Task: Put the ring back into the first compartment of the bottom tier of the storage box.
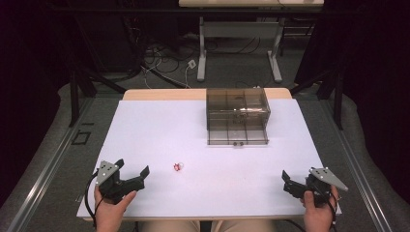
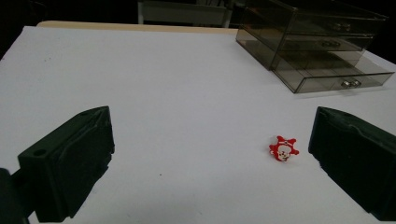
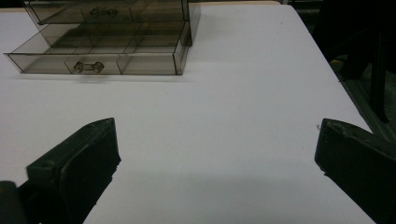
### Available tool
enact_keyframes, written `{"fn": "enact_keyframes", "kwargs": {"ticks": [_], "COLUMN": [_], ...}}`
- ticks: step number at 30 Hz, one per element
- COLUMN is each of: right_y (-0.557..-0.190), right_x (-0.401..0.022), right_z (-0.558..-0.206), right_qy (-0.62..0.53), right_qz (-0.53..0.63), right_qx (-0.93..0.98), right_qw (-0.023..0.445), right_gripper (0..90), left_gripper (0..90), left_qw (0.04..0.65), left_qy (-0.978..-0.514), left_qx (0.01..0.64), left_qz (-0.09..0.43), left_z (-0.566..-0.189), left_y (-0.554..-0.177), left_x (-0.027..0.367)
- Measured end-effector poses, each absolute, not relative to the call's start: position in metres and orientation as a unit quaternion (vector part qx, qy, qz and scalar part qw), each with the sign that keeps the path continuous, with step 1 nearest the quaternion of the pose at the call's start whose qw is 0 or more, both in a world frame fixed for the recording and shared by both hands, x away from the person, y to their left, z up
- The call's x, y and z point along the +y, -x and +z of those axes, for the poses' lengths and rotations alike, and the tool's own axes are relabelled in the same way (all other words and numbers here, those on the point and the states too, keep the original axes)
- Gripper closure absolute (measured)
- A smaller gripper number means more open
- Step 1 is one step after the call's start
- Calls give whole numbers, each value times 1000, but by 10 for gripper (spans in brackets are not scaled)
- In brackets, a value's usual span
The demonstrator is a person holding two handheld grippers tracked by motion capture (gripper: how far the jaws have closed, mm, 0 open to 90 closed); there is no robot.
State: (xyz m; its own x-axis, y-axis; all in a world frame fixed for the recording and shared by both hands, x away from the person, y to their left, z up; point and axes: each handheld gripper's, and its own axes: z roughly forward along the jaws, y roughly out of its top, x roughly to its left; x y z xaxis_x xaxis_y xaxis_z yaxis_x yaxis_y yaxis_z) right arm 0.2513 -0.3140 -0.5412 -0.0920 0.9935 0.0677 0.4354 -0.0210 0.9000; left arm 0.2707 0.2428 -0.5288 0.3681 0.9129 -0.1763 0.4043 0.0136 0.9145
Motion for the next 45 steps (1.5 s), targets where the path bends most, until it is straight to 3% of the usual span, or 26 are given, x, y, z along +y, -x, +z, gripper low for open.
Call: {"fn": "enact_keyframes", "kwargs": {"ticks": [21, 45], "right_y": [-253, -256], "right_x": [-309, -309], "right_z": [-544, -548], "right_qy": [-575, -581], "right_qz": [408, 407], "right_qx": [628, 623], "right_qw": [330, 329], "right_gripper": [0, 0], "left_gripper": [42, 167], "left_qw": [492, 475], "left_qy": [-685, -710], "left_qx": [487, 470], "left_qz": [229, 219], "left_z": [-522, -518], "left_y": [-281, -299], "left_x": [217, 177]}}
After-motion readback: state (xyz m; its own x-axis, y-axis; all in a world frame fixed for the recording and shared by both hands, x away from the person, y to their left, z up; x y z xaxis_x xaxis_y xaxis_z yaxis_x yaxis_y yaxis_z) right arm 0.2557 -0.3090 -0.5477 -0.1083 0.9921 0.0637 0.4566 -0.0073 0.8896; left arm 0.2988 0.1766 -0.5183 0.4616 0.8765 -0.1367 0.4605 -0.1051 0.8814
